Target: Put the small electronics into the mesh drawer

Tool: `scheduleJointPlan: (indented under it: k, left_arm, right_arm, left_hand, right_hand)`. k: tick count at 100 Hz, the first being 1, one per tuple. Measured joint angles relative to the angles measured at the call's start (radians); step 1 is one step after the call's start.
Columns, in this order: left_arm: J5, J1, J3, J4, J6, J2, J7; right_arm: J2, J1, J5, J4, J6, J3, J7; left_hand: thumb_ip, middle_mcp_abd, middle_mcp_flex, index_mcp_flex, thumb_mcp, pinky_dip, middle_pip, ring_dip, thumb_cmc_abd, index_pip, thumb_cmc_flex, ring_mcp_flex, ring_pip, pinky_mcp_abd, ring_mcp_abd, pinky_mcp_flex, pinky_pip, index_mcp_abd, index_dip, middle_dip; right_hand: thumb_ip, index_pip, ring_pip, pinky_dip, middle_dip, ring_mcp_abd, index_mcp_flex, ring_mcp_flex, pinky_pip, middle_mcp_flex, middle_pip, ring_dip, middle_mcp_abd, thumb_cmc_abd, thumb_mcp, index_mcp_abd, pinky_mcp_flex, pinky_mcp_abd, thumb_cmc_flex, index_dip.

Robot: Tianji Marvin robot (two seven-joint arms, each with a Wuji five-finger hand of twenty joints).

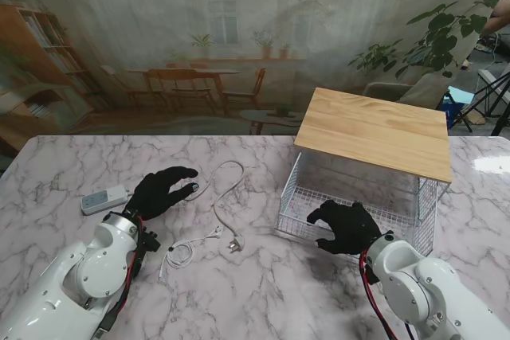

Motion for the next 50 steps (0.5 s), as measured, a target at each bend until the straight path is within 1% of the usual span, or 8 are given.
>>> scheduleJointPlan:
  k: [3, 10, 16, 19, 27, 29, 40, 50]
  left_arm:
    - [0.000, 0.000, 0.000, 0.000, 0.000, 0.000, 0.000]
    - [0.000, 0.000, 0.001, 0.000, 0.000, 0.000, 0.000]
    - [0.000, 0.000, 0.001, 0.000, 0.000, 0.000, 0.000]
    - [0.000, 0.000, 0.002, 0.001, 0.000, 0.000, 0.000]
    - [0.000, -0.001, 0.002, 0.001, -0.001, 0.000, 0.000]
    - [0.000, -0.001, 0.002, 0.001, -0.001, 0.000, 0.000]
    - [0.000, -0.001, 0.002, 0.002, -0.001, 0.001, 0.001]
    - [-0.001, -0.001, 0.002, 0.002, -0.001, 0.000, 0.002]
  right_arm:
    - [-0.001, -0.005, -0.010, 0.000, -0.005, 0.005, -0.026]
    - [-0.005, -0.019, -0.030, -0.006, -0.014, 0.021, -0.067]
    - [-0.009, -0.031, -0.031, -0.014, -0.028, 0.039, -0.082]
    - [-0.011, -0.038, -0.031, -0.020, -0.039, 0.049, -0.091]
    - [-0.018, -0.062, -0.028, -0.038, -0.072, 0.081, -0.144]
    - [-0.020, -0.070, -0.024, -0.046, -0.077, 0.091, -0.156]
    - [-0.031, -0.112, 0.041, -0.096, -0.086, 0.132, -0.229]
    - [-0.046, -0.131, 0.100, -0.136, -0.085, 0.158, -0.269]
  left_hand:
    - [0.000, 0.000, 0.000, 0.000, 0.000, 0.000, 0.000, 0.000, 0.000, 0.000, 0.000, 0.000, 0.000, 0.000, 0.000, 0.000, 0.000, 0.000, 0.000, 0.000]
    - [0.000, 0.000, 0.000, 0.000, 0.000, 0.000, 0.000, 0.000, 0.000, 0.000, 0.000, 0.000, 0.000, 0.000, 0.000, 0.000, 0.000, 0.000, 0.000, 0.000]
    - [0.000, 0.000, 0.000, 0.000, 0.000, 0.000, 0.000, 0.000, 0.000, 0.000, 0.000, 0.000, 0.000, 0.000, 0.000, 0.000, 0.000, 0.000, 0.000, 0.000]
    - [0.000, 0.000, 0.000, 0.000, 0.000, 0.000, 0.000, 0.000, 0.000, 0.000, 0.000, 0.000, 0.000, 0.000, 0.000, 0.000, 0.000, 0.000, 0.000, 0.000]
    - [0.000, 0.000, 0.000, 0.000, 0.000, 0.000, 0.000, 0.000, 0.000, 0.000, 0.000, 0.000, 0.000, 0.000, 0.000, 0.000, 0.000, 0.000, 0.000, 0.000]
    - [0.000, 0.000, 0.000, 0.000, 0.000, 0.000, 0.000, 0.000, 0.000, 0.000, 0.000, 0.000, 0.000, 0.000, 0.000, 0.000, 0.000, 0.000, 0.000, 0.000]
    - [0.000, 0.000, 0.000, 0.000, 0.000, 0.000, 0.000, 0.000, 0.000, 0.000, 0.000, 0.000, 0.000, 0.000, 0.000, 0.000, 0.000, 0.000, 0.000, 0.000]
    - [0.000, 0.000, 0.000, 0.000, 0.000, 0.000, 0.000, 0.000, 0.000, 0.000, 0.000, 0.000, 0.000, 0.000, 0.000, 0.000, 0.000, 0.000, 0.000, 0.000]
  right_hand:
    - [0.000, -0.028, -0.042, -0.008, -0.014, -0.001, -0.011, -0.015, -0.012, -0.013, -0.020, -0.018, 0.000, -0.007, -0.025, 0.010, -0.011, 0.000, -0.013, -0.010]
    - [0.000, -0.042, -0.044, -0.017, -0.034, -0.001, -0.024, -0.016, -0.023, -0.024, -0.036, -0.028, 0.000, -0.005, -0.049, 0.024, -0.023, 0.000, -0.020, -0.022]
    - [0.000, -0.042, -0.044, -0.017, -0.036, -0.001, -0.024, -0.016, -0.025, -0.034, -0.046, -0.035, 0.000, -0.003, -0.072, 0.035, -0.025, 0.000, -0.030, -0.024]
    - [0.000, -0.044, -0.044, -0.017, -0.040, -0.001, -0.024, -0.016, -0.027, -0.034, -0.047, -0.037, 0.000, -0.002, -0.090, 0.035, -0.027, 0.000, -0.054, -0.029]
    - [0.000, -0.055, -0.069, -0.018, -0.046, 0.000, -0.024, -0.016, -0.034, -0.034, -0.055, -0.039, 0.000, -0.004, -0.116, 0.035, -0.035, 0.000, -0.079, -0.035]
    - [0.000, -0.055, -0.069, -0.018, -0.046, 0.000, -0.024, -0.016, -0.034, -0.033, -0.056, -0.039, 0.000, 0.012, -0.137, 0.035, -0.035, 0.000, -0.080, -0.035]
    - [0.000, -0.067, -0.096, -0.018, -0.046, 0.000, -0.020, -0.015, -0.056, -0.006, -0.060, -0.043, 0.000, 0.056, -0.208, 0.035, -0.049, 0.000, -0.080, -0.036]
    - [0.001, -0.082, -0.120, -0.028, -0.059, 0.000, -0.006, -0.015, -0.083, 0.020, -0.094, -0.051, -0.007, 0.067, -0.235, 0.035, -0.061, 0.000, -0.080, -0.047]
